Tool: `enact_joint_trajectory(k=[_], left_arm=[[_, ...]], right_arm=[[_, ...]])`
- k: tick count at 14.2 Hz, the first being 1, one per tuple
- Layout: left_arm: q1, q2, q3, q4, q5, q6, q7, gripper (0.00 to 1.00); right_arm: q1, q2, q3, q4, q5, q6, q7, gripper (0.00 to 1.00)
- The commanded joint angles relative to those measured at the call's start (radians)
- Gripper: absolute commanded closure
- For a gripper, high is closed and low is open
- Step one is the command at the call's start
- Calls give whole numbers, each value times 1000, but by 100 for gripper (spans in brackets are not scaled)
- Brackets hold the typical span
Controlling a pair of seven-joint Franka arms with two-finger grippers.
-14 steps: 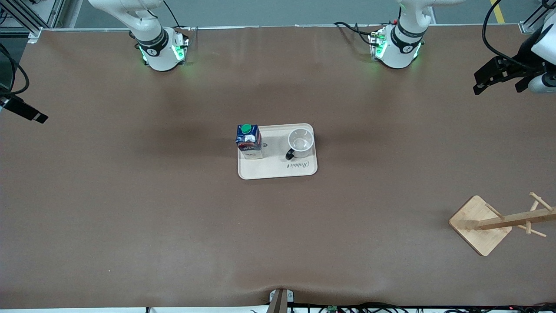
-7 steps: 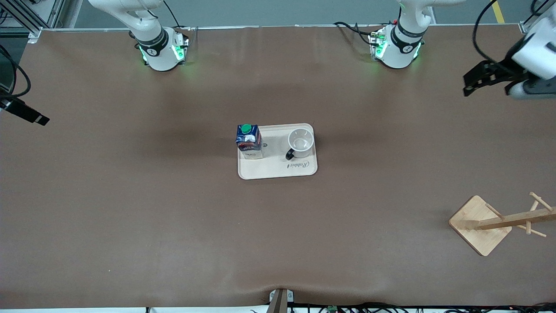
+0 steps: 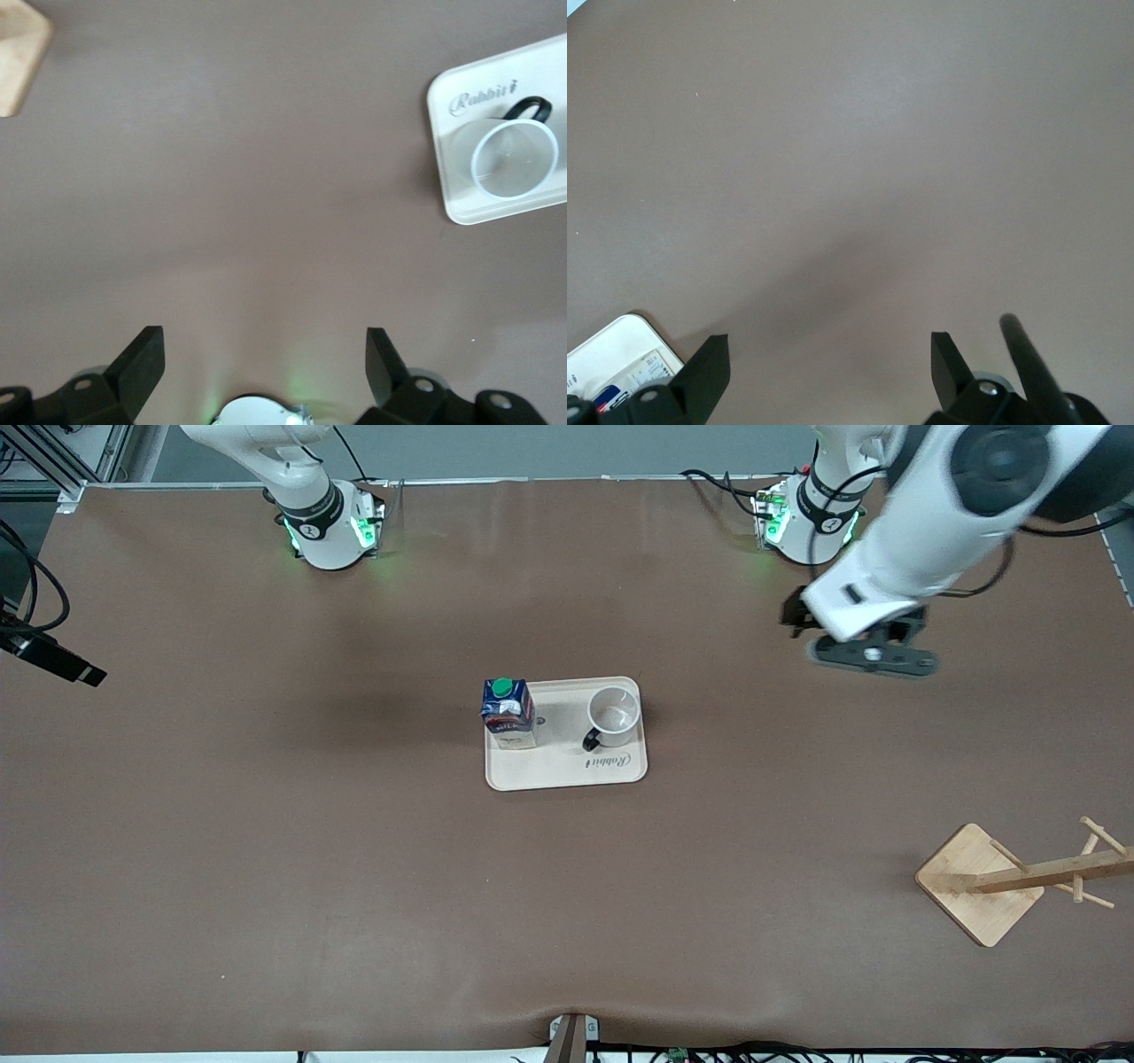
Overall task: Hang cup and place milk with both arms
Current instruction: 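Move the left gripper toward the white mug on the tray, then lower the left gripper and grasp the white mug's rim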
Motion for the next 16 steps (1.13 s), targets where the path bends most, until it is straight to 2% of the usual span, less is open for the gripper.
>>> enact_joint_trajectory(k=[1, 4, 6, 10, 14, 16], left_arm=[[7, -27, -97, -147, 13, 131, -65, 0], [6, 6, -240, -281, 13, 349, -292, 0], [-3, 92, -281, -304, 27, 451, -349, 0], [-30, 273, -286, -288, 157, 638, -341, 1], [-33, 394, -286, -194, 217, 661, -334, 14], [-33, 445, -286, -180, 280, 689, -338, 17]], right_arm=[[-10, 6, 8, 23, 0, -17, -13, 0], [-10, 5, 8, 23, -8, -18, -110, 0], [-10, 5, 8, 23, -8, -20, -161, 0], [-7, 5, 8, 23, -20, -44, -164, 0], [-7, 5, 8, 24, -31, -44, -164, 0], [-7, 5, 8, 24, -31, -44, -190, 0]])
